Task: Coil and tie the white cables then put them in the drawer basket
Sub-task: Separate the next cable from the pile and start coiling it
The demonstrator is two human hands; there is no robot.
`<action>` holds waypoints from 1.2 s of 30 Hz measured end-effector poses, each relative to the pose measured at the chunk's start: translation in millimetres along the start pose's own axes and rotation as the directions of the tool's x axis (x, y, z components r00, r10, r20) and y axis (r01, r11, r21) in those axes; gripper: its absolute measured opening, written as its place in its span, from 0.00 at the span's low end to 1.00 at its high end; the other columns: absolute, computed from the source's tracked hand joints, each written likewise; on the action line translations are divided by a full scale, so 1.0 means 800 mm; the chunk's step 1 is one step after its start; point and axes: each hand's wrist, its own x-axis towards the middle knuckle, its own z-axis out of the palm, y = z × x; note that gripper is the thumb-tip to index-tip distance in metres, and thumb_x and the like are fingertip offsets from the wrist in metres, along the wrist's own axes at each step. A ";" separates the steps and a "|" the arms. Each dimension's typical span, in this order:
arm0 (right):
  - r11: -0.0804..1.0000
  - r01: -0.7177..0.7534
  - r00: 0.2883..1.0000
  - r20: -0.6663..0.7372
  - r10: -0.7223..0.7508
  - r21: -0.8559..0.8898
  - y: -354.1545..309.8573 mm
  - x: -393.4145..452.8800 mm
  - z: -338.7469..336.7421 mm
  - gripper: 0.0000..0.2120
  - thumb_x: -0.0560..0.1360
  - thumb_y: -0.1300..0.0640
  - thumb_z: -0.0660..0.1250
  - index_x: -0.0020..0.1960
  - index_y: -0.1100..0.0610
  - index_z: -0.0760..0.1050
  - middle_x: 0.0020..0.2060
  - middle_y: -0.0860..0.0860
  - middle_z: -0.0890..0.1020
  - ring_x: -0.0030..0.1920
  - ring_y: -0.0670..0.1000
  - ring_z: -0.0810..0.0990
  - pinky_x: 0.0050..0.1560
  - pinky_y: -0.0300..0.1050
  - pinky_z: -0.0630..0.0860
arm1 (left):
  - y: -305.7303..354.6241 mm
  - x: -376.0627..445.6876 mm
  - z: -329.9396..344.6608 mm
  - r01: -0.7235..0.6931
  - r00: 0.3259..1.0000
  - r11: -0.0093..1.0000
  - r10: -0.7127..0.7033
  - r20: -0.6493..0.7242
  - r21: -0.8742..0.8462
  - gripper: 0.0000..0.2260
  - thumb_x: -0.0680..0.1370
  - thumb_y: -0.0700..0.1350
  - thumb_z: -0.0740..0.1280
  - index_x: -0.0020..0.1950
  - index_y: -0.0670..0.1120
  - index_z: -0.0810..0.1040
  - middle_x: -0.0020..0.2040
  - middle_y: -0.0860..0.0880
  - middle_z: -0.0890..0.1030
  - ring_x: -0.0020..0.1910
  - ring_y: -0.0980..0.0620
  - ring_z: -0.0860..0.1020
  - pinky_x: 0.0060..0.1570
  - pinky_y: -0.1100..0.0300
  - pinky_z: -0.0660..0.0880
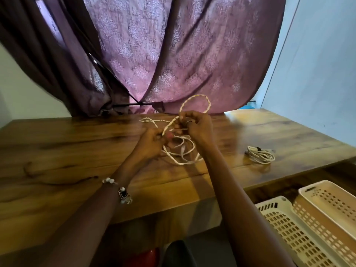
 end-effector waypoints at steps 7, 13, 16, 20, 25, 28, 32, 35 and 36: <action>0.854 0.128 0.987 -0.021 -0.160 -0.505 0.049 0.037 -0.042 0.33 0.68 0.60 0.75 0.68 0.55 0.64 0.48 0.52 0.81 0.47 0.48 0.81 0.49 0.45 0.78 | 0.021 0.031 -0.073 -0.021 0.926 0.948 -0.102 -0.363 -0.318 0.11 0.81 0.40 0.59 0.43 0.44 0.77 0.22 0.52 0.73 0.20 0.56 0.69 0.22 0.70 0.64; 0.630 -0.029 0.993 0.051 0.109 -0.776 0.092 0.039 -0.057 0.24 0.71 0.65 0.68 0.66 0.56 0.70 0.39 0.52 0.80 0.39 0.51 0.79 0.43 0.41 0.78 | 0.007 0.053 -0.133 -0.094 0.853 0.660 -0.332 -0.402 -0.745 0.13 0.82 0.43 0.54 0.38 0.48 0.69 0.19 0.55 0.65 0.17 0.60 0.62 0.19 0.71 0.57; 0.706 -0.273 0.947 -0.311 0.078 -0.653 0.101 0.049 -0.063 0.06 0.74 0.60 0.67 0.51 0.57 0.78 0.42 0.58 0.81 0.41 0.56 0.79 0.40 0.46 0.75 | -0.026 0.053 -0.167 -0.107 0.828 0.511 -0.430 -0.361 -0.853 0.13 0.81 0.44 0.53 0.36 0.51 0.63 0.19 0.54 0.63 0.17 0.59 0.61 0.19 0.69 0.54; 0.891 -0.340 0.829 -0.543 0.134 -0.299 0.103 0.062 -0.064 0.04 0.75 0.61 0.64 0.42 0.58 0.76 0.41 0.60 0.82 0.41 0.58 0.80 0.39 0.46 0.76 | -0.066 0.043 -0.185 -0.117 0.753 0.507 -0.515 -0.409 -0.854 0.11 0.80 0.41 0.53 0.37 0.51 0.64 0.19 0.55 0.64 0.18 0.60 0.61 0.19 0.69 0.55; 0.910 -0.244 0.867 -0.495 0.050 -0.335 0.092 0.074 -0.041 0.10 0.70 0.60 0.68 0.50 0.62 0.81 0.44 0.57 0.83 0.45 0.56 0.81 0.49 0.50 0.75 | -0.089 0.053 -0.192 0.033 0.502 0.699 -0.630 -0.593 -0.714 0.08 0.81 0.44 0.54 0.52 0.44 0.71 0.33 0.50 0.75 0.21 0.58 0.71 0.20 0.69 0.65; 0.980 -0.134 0.938 -0.337 0.079 -0.145 0.084 0.083 -0.021 0.09 0.72 0.61 0.64 0.37 0.58 0.81 0.29 0.54 0.80 0.30 0.51 0.75 0.34 0.49 0.72 | -0.097 0.052 -0.191 0.388 0.375 0.910 -0.304 -0.876 -0.150 0.19 0.78 0.42 0.59 0.68 0.40 0.65 0.60 0.38 0.76 0.57 0.40 0.77 0.56 0.51 0.74; 1.000 0.010 0.972 -0.237 -0.012 -0.010 0.060 0.086 0.003 0.12 0.76 0.68 0.59 0.43 0.61 0.81 0.31 0.52 0.80 0.28 0.44 0.74 0.30 0.40 0.70 | -0.077 0.039 -0.163 0.378 0.524 0.796 0.236 -0.818 0.472 0.23 0.74 0.47 0.60 0.68 0.43 0.69 0.68 0.36 0.67 0.65 0.36 0.66 0.65 0.48 0.61; 0.944 0.040 0.990 -0.142 0.007 0.327 0.041 0.088 0.014 0.08 0.79 0.66 0.62 0.53 0.61 0.78 0.35 0.53 0.78 0.30 0.44 0.73 0.29 0.37 0.71 | -0.069 0.039 -0.132 0.024 0.656 0.683 0.541 -0.527 0.730 0.22 0.75 0.52 0.60 0.68 0.45 0.72 0.70 0.42 0.66 0.66 0.40 0.67 0.65 0.49 0.65; 0.913 0.047 0.994 -0.110 -0.003 0.406 0.036 0.091 0.015 0.09 0.78 0.66 0.63 0.55 0.59 0.78 0.36 0.53 0.78 0.31 0.45 0.74 0.30 0.38 0.74 | -0.064 0.042 -0.119 -0.113 0.667 0.623 0.625 -0.406 0.774 0.21 0.77 0.49 0.62 0.69 0.43 0.71 0.70 0.42 0.67 0.66 0.41 0.67 0.66 0.50 0.66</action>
